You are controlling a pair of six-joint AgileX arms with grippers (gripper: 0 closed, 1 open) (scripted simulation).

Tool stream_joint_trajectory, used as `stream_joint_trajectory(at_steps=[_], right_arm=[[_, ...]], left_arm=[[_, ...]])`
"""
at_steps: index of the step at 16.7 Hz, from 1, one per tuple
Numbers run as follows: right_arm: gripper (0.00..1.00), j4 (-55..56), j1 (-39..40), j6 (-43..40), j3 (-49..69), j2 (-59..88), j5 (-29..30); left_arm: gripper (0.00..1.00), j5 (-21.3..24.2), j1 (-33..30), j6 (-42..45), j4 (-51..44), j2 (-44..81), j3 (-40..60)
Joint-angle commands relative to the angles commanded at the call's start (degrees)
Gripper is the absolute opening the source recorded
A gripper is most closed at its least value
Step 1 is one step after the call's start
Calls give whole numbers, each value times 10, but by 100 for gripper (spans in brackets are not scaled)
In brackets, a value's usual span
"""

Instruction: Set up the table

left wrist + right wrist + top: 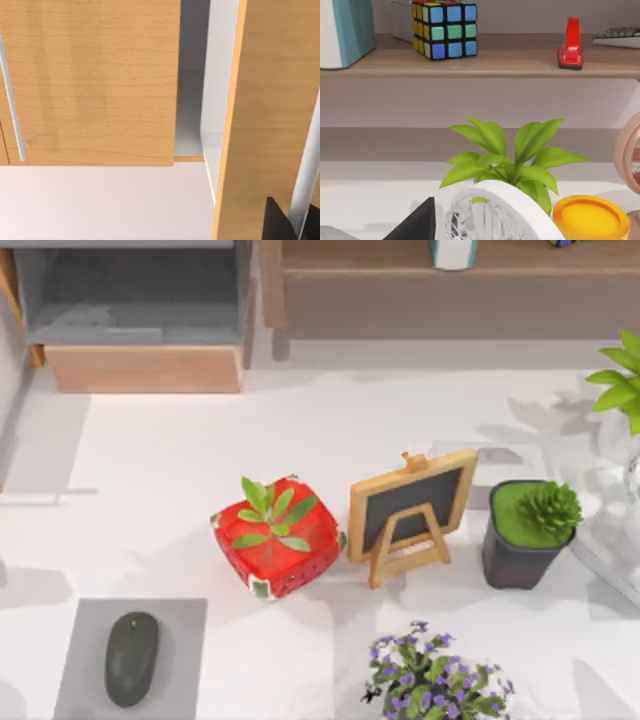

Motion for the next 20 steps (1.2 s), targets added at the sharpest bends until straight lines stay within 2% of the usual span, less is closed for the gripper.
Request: stream_joint_trajectory(at_steps=[4, 11, 16, 20], right_arm=[[100, 0, 0, 0, 0, 0, 0], [100, 0, 0, 0, 0, 0, 0], [100, 0, 0, 0, 0, 0, 0], [100, 0, 0, 0, 0, 0, 0]], left_arm=[[0, -8, -7, -3, -14, 13, 8], [0, -65, -65, -5, -79, 57, 127], [0, -65, -63, -6, -82, 59, 127], [0, -81, -81, -6, -110, 81, 179]])
